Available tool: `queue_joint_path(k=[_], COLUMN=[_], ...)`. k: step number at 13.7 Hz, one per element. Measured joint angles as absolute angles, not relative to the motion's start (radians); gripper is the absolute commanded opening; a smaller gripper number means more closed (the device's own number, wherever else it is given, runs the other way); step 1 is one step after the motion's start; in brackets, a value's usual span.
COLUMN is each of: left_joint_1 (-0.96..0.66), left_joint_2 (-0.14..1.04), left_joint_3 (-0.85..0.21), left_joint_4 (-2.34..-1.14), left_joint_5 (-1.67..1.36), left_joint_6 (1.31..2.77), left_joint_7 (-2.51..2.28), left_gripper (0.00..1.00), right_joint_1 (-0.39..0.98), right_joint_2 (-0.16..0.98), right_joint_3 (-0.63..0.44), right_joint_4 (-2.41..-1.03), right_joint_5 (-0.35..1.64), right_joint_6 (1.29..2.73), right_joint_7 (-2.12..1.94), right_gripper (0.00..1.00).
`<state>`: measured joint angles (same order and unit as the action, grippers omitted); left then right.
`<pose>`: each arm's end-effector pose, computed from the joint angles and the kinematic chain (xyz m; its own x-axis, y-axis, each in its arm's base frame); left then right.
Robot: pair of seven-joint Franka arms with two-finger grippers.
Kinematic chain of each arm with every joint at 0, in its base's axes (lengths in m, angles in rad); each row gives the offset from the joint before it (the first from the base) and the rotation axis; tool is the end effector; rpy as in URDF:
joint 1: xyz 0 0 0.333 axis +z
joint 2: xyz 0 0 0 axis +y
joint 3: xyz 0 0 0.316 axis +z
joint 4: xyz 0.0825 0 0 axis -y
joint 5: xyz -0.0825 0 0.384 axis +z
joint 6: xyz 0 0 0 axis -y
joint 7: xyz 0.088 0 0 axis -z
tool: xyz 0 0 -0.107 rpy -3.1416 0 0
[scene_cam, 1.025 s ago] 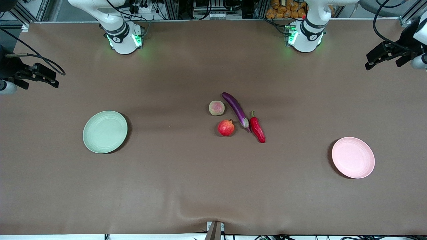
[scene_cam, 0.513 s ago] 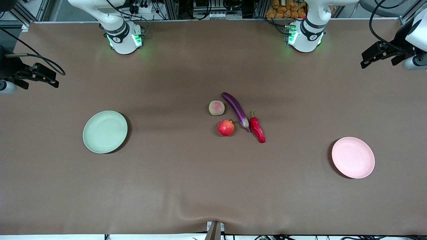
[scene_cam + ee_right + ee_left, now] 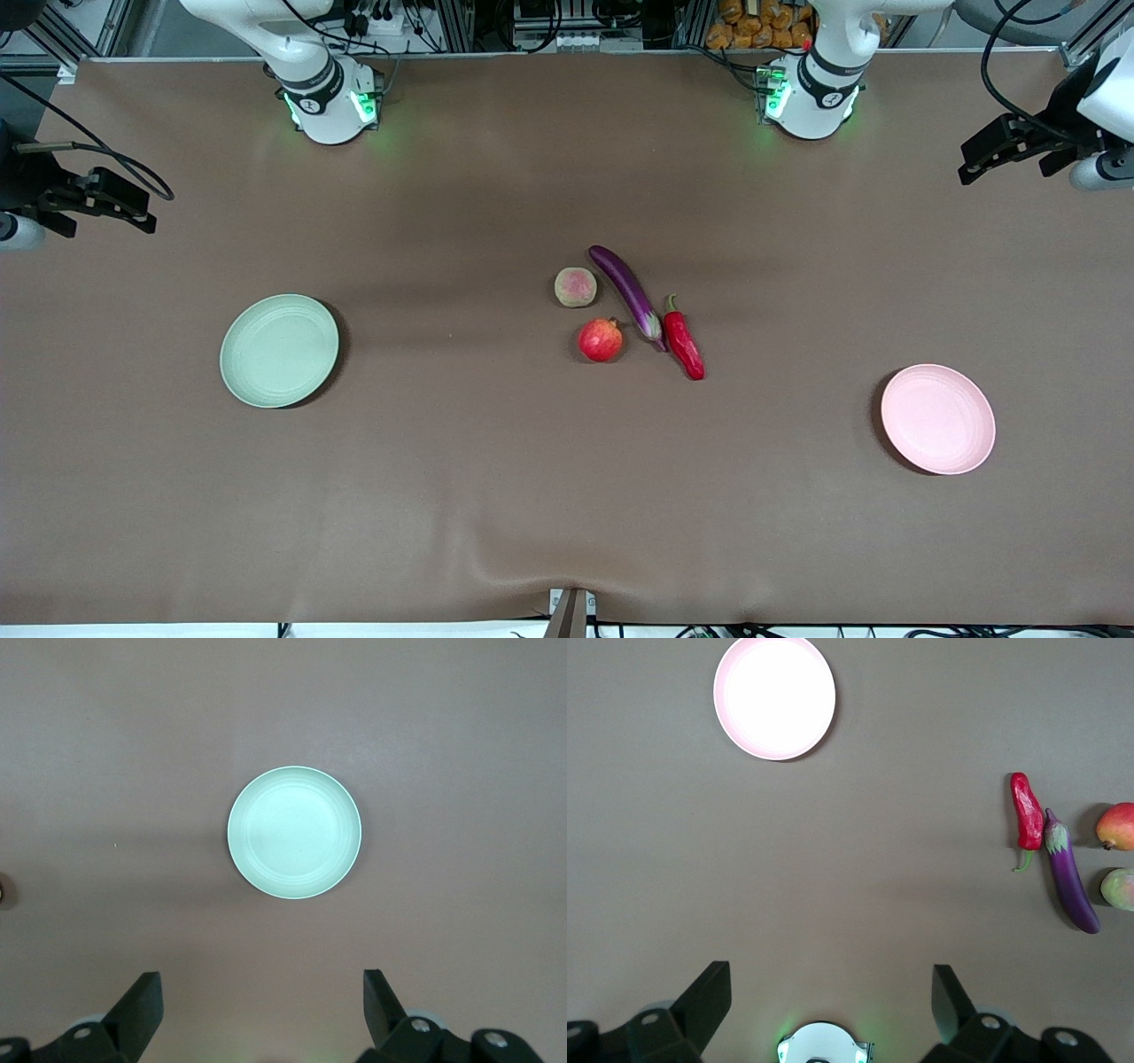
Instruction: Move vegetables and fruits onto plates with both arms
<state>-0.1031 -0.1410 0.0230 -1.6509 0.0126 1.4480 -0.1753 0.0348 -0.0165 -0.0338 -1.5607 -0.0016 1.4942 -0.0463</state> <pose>0.4954 -0.0374 0.6509 0.9936 0.0963 -0.0593 0.0953 -0.9953 -0.0200 0.5415 0.0002 0.6317 0.9976 0.0472 -0.0500 0.0472 -0.9989 -0.0013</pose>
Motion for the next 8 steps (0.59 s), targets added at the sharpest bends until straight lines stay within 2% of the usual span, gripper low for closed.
queue_joint_path(k=[8], left_joint_1=[-0.102], left_joint_2=[-0.139], left_joint_3=[0.024], left_joint_4=[-1.656], left_joint_5=[0.013], left_joint_6=[1.456], left_joint_7=[-0.175], left_gripper=[1.0], right_joint_1=[0.035], right_joint_2=[-0.016], right_joint_3=[-0.034], right_joint_4=[-1.561], right_joint_5=[-0.002], right_joint_6=[1.491], right_joint_7=[-0.046], right_gripper=[1.0])
